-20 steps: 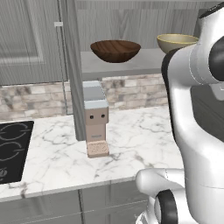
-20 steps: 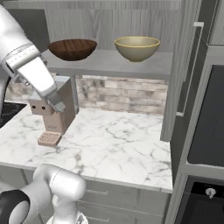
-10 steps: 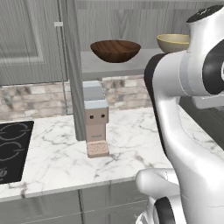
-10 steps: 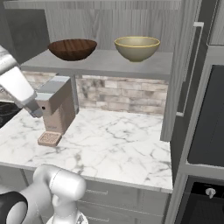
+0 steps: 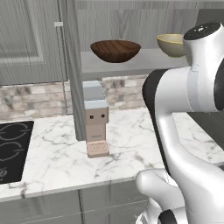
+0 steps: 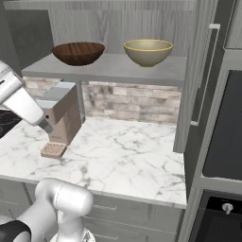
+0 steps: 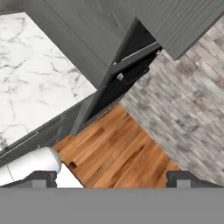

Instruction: Move the bowls from the cabinet to the plates on the dining table.

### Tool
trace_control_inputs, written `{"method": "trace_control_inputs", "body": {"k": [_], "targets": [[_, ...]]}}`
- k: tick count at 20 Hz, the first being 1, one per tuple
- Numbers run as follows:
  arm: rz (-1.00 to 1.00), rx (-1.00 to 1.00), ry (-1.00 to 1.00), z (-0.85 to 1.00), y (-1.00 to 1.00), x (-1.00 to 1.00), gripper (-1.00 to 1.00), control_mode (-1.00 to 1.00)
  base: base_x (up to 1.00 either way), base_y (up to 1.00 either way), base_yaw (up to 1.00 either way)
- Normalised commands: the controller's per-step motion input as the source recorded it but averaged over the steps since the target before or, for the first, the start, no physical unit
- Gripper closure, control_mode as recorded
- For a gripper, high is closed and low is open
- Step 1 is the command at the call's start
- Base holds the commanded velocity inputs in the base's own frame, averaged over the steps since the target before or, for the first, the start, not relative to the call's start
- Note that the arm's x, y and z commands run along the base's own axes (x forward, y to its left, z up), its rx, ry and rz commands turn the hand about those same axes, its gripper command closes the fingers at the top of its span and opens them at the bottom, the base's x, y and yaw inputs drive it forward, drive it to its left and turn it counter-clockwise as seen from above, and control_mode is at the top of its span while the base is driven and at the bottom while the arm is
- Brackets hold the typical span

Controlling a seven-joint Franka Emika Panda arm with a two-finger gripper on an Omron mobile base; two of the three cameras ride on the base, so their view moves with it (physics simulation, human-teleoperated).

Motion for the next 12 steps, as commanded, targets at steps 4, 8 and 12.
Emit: {"method": "trace_control_inputs", "body": {"k": [4,8,12], "targets": [[0.0,0.0,-0.1,-0.06,0.0,0.13,-1.0,-1.0,0.0,0.0,0.0],[0.0,0.0,-0.05,0.0,0.03,0.0,-1.0,-1.0,0.0,0.0,0.0],[0.05,0.05,-0.08,0.0,0.11,0.0,-1.0,-1.0,0.0,0.0,0.0]]}}
